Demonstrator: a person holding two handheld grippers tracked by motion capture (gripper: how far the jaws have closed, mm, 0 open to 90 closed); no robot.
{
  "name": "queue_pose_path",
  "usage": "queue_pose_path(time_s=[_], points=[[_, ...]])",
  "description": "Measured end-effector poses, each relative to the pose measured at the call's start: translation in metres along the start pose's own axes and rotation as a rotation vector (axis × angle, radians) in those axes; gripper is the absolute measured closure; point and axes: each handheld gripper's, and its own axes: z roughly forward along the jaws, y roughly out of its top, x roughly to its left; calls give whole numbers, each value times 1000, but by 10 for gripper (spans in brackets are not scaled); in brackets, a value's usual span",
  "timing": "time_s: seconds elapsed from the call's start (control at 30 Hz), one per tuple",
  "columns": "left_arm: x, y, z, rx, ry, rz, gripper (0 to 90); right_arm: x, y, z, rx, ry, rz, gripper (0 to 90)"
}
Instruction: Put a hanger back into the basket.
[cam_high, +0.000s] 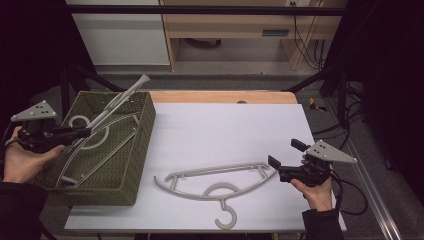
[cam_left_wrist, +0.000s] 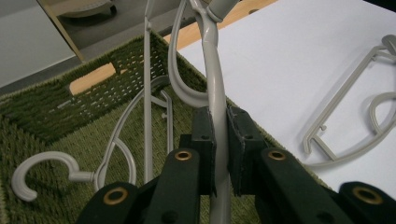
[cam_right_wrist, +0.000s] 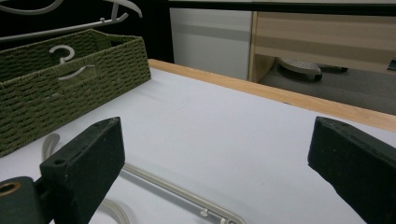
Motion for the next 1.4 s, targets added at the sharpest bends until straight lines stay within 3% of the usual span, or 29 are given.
queue_pose_path(time_s=[0.17, 0.43, 0.93, 1.13, 1.4], points=[[8, -9, 0, 14, -8, -12, 820, 0, 0, 0, 0, 3, -2, 40], [12, -19, 1, 49, -35, 22, 820, 0, 0, 0, 2, 1, -3, 40], [25, -44, 2, 61, -52, 8, 820, 0, 0, 1, 4, -2, -2, 39], [26, -55, 10, 42, -58, -16, 820, 1, -1, 1, 4, 1, -3, 39], [23, -57, 28, 49, -60, -24, 820, 1, -1, 1, 5, 2, -3, 39]])
